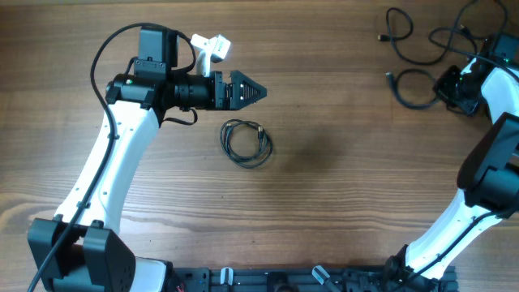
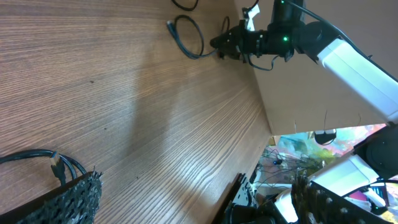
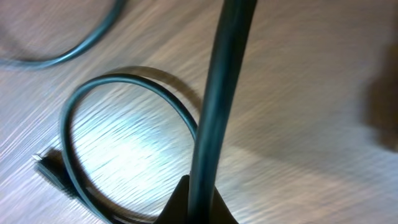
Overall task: Untangle cables
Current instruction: 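Carry the cable to the upper right corner and release it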
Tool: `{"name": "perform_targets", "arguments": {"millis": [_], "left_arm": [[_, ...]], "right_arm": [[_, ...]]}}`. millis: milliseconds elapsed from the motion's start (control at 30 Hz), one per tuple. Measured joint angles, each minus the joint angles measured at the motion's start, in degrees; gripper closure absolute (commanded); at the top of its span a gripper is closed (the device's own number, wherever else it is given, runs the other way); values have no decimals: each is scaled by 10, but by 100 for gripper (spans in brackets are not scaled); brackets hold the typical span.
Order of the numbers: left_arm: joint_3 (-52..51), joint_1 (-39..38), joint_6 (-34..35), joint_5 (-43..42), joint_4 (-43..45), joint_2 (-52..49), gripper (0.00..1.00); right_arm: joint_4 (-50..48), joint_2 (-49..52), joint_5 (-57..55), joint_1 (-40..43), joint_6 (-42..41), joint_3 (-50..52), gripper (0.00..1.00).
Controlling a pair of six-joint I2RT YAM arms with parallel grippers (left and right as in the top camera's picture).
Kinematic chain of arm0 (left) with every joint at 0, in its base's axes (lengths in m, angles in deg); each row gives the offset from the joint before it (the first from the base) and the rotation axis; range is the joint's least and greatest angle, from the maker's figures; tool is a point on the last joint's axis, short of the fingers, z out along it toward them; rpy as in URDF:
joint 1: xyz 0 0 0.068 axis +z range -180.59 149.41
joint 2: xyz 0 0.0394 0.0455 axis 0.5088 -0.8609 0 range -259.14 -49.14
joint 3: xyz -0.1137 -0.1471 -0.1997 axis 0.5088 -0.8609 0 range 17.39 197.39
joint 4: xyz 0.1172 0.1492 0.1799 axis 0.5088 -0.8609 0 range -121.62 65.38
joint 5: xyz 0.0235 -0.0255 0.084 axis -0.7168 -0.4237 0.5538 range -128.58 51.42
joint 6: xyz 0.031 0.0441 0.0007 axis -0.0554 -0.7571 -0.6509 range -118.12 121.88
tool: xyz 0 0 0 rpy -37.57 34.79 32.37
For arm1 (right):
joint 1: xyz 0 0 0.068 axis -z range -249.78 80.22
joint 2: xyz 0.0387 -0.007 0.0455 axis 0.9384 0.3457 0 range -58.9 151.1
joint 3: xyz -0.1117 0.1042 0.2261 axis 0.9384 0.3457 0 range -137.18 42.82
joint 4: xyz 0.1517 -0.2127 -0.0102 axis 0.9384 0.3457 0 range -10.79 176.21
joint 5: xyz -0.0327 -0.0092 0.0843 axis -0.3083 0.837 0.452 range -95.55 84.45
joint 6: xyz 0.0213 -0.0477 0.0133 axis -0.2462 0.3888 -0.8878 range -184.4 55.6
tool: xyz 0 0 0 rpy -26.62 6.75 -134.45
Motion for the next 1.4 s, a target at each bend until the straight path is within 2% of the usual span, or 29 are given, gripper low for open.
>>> {"name": "perform_targets", "arguments": {"millis": [200,400,567,600,633,700,733,767,967,1100,1233,1300,1400], "left_arm": [[0,0,0,0,0,0,0],[0,0,0,0,0,0,0],[0,0,0,3,0,0,0],[0,0,0,4,0,0,0],[0,0,0,4,-1,0,0],[0,0,0,4,-2,0,0],[0,0,0,4,-2,0,0],[0,0,0,4,-2,0,0],[0,0,0,16,-2,0,0],[0,0,0,37,-2,0,0],[0,0,0,96,-3,0,0],[0,0,0,125,-3,0,0],[0,0,0,150,-3,0,0]], "right_arm": [[7,-9,35,0,45,0,96],[8,-9,-28,0,93,0,96],[-6,-10,-61,1,180,6,96],[-14,-10,-61,1,196,12,93],[-20,-11,-61,1,206,17,85],[-32,-11,-62,1,218,20,43],[-40,-11,-62,1,226,20,11],[-41,-11,-62,1,225,20,0],[-1,-25,-59,1,180,-5,0],[67,-142,-13,2,123,-18,0],[194,-266,187,-1,86,-38,0],[241,-274,262,-25,84,-39,0],[247,-272,309,-102,69,-27,0]]}}
